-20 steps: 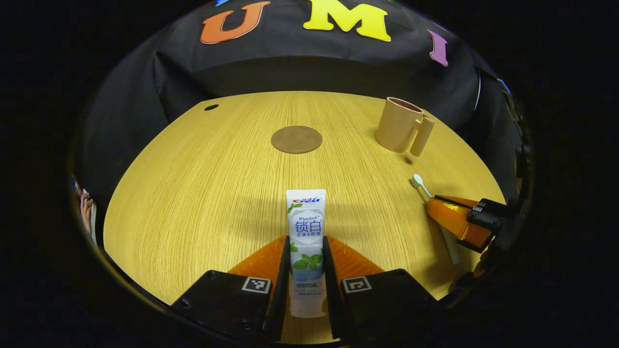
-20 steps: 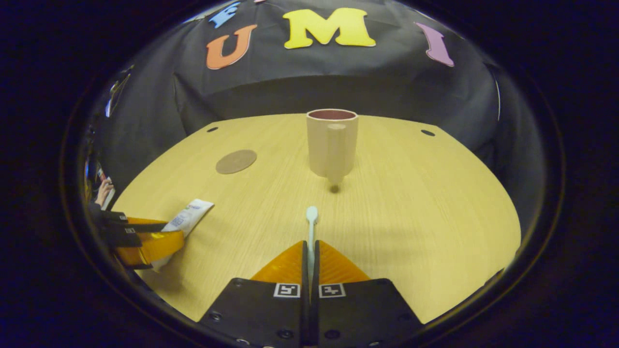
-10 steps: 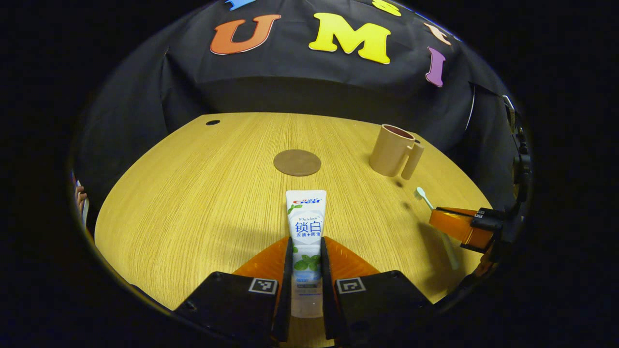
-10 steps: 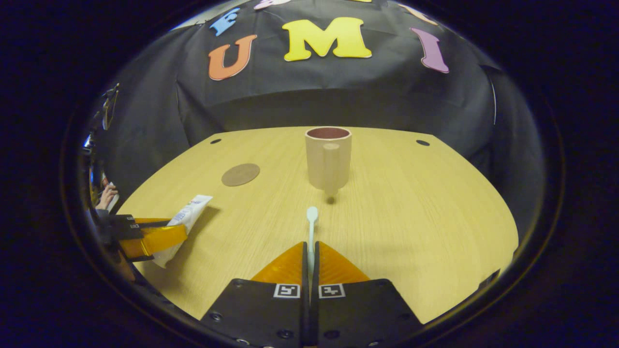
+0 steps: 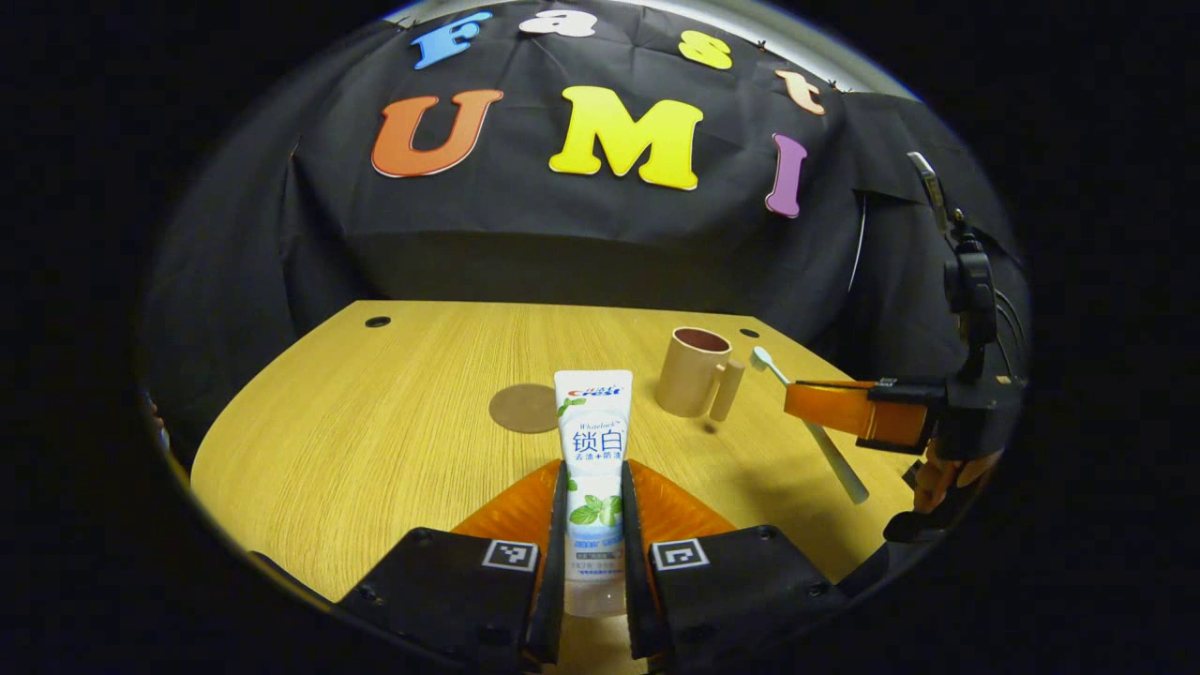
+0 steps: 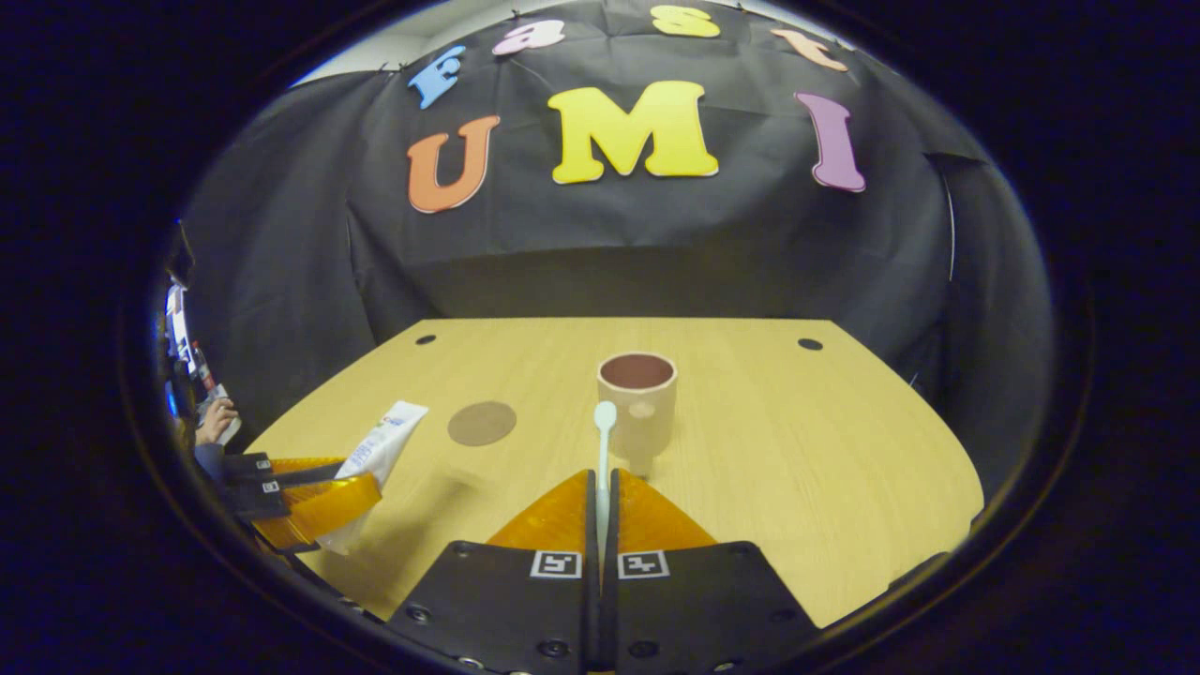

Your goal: Put the toothbrush and toothpaste on the desktop into the cup, then pick up the cup and place it on the coaster on the desktop.

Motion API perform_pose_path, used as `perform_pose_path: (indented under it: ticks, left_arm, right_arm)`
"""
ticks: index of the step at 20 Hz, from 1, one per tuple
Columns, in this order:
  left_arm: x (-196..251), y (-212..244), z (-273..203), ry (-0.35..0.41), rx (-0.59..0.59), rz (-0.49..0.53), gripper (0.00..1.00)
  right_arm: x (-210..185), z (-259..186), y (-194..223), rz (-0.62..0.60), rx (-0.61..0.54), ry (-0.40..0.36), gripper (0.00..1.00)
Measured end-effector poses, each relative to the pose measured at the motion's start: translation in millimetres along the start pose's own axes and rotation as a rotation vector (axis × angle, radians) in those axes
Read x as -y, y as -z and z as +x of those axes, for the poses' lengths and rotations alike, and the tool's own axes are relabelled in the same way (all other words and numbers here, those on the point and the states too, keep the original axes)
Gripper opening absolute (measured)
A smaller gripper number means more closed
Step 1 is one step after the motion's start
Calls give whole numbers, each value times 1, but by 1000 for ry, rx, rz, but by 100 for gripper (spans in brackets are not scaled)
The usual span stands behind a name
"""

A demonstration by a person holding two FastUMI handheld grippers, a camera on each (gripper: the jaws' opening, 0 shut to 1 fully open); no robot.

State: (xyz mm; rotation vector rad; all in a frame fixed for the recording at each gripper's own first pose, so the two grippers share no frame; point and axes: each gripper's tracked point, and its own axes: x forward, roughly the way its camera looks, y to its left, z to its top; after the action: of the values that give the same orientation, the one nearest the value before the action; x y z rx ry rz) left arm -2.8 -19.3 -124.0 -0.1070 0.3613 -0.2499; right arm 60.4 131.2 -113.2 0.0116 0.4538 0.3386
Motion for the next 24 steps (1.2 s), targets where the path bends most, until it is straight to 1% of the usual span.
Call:
perform_pose_path:
  ticks: [1,2,3,6,8,12,14,17,19,21,24]
  left_arm:
    - [3,-1,0,16,-2,5,34]
    - [6,-1,0,28,-4,3,34]
    - [7,-2,0,33,-3,1,30]
    - [4,-8,2,38,15,0,30]
    - [7,-11,1,55,37,-2,30]
    - [7,-16,5,68,62,-8,30]
    - [8,-25,10,74,80,-12,30]
    - [11,-31,19,82,102,-16,30]
    - [14,-36,24,82,110,-9,30]
    - [18,-38,29,92,111,-12,30]
    - [23,-35,35,99,98,-15,30]
  right_arm:
    - [0,3,-14,4,24,0,0]
    - [0,7,-27,6,45,-1,0]
    - [2,11,-39,6,65,-1,0]
    - [3,30,-82,7,151,-21,0]
    - [6,51,-101,5,191,-24,0]
    - [3,97,-129,23,235,-98,0]
    - [7,117,-148,26,276,-109,0]
    - [12,137,-162,4,330,-116,0]
    - [14,149,-164,-24,344,-110,0]
    - [18,160,-161,-38,337,-104,0]
    - [21,171,-154,0,306,-118,0]
